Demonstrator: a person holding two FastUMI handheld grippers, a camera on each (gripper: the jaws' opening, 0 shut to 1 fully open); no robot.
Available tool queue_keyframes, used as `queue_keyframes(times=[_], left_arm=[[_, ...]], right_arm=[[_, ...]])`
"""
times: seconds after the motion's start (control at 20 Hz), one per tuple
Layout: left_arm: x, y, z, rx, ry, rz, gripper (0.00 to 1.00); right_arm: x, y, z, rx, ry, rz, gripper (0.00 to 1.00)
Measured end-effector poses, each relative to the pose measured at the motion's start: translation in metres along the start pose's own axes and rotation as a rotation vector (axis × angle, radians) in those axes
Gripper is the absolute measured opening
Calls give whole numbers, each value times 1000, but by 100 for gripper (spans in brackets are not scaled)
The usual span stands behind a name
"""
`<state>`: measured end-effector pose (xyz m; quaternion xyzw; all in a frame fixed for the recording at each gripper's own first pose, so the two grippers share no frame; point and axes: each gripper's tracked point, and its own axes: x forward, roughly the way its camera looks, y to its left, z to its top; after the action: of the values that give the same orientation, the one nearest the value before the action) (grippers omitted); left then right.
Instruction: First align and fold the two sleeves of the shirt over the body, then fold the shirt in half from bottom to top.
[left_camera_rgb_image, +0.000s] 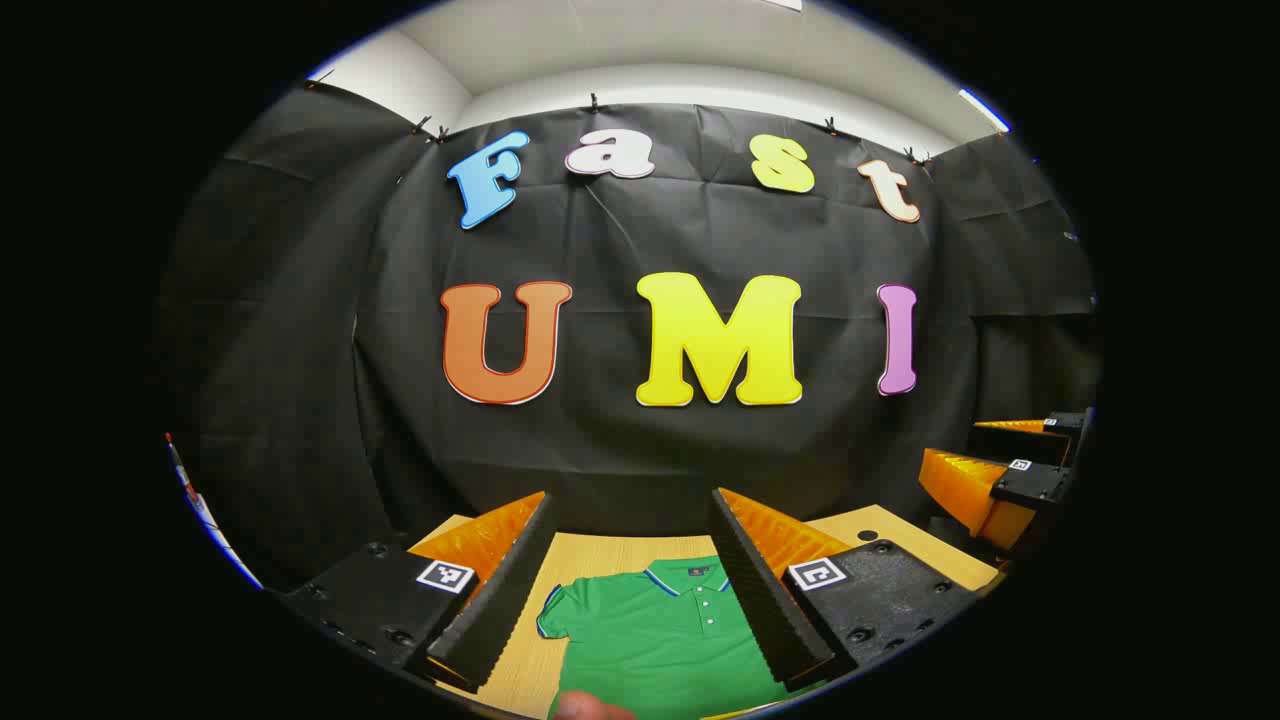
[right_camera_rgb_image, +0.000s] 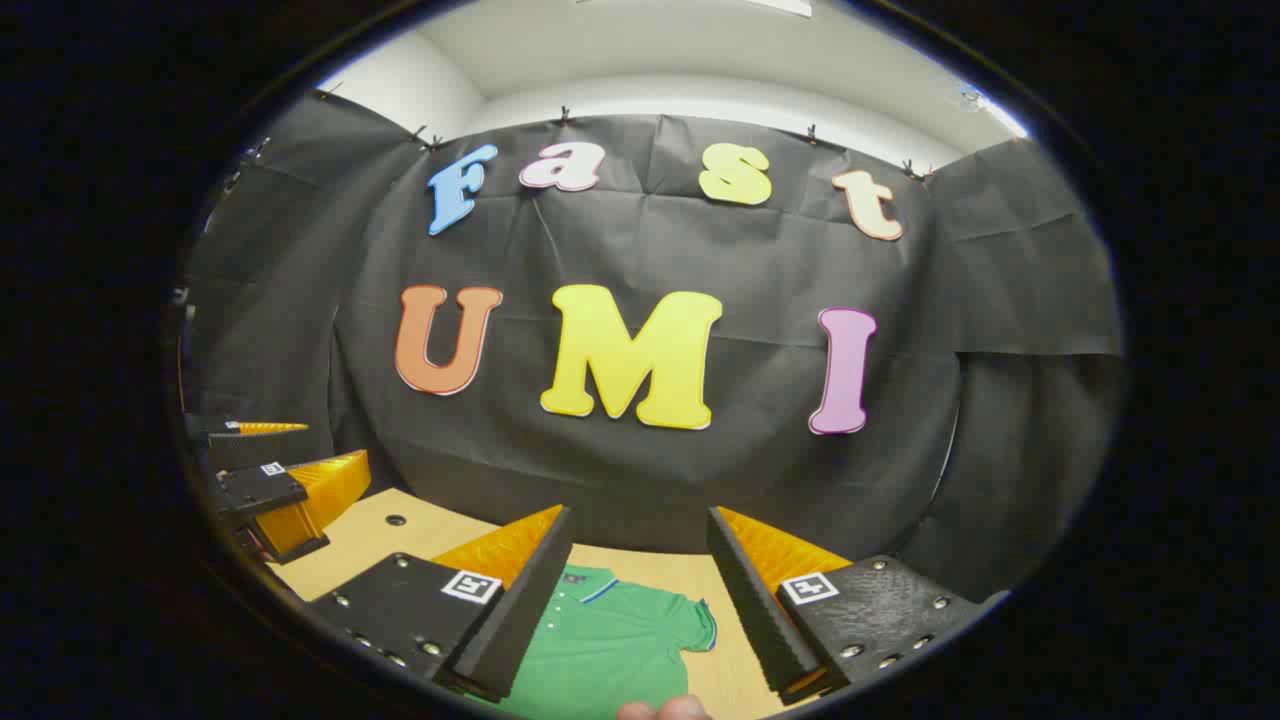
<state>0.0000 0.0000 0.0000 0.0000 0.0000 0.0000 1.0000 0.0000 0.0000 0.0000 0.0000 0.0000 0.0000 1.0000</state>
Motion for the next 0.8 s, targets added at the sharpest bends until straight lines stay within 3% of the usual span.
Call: queue_keyframes(times=[0.4,0.8], left_arm=[[5,-6,5,19,-20,-17,98],[5,-7,9,28,-32,-25,98]], right_arm=[[1,-18,7,48,-9,-75,86],[2,-17,4,47,-4,-89,87]])
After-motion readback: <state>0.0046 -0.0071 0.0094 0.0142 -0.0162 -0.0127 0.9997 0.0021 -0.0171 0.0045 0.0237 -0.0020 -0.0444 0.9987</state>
